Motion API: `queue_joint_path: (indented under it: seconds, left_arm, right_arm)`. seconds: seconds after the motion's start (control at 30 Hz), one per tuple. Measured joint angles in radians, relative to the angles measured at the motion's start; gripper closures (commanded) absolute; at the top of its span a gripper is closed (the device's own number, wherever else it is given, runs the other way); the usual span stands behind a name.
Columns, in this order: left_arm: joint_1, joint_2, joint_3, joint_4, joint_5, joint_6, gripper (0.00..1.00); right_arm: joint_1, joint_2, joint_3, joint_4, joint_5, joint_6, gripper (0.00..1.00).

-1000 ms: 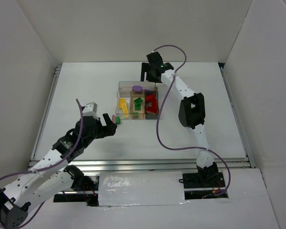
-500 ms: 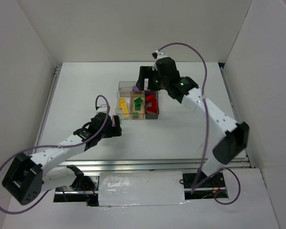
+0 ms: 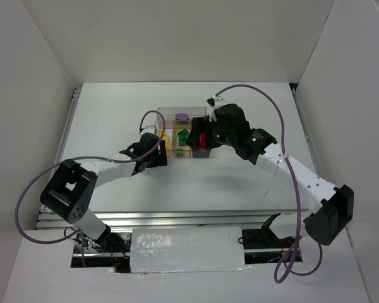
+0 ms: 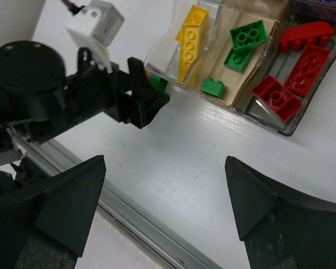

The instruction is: Sort the legos into containers by color

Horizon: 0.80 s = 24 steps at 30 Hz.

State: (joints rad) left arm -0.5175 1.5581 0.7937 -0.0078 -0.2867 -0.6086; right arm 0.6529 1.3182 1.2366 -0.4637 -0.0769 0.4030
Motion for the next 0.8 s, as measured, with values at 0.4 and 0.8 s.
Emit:
queue_joint_path:
  seconds: [0.4,0.8]
  left_arm:
    - [0.005,0.088,0.071,-0.048,-0.061,-0.001,0.48]
    - [-0.063,-0.094,-0.035,-0.121,-0.073,-0.038,1.0]
  right_arm:
    - [0.013,-0.149,-0.007,0.001,-0.018,0.0,0.05]
    - [0.018,-0.196,-0.015,0.009,-0.023,0.005,0.02]
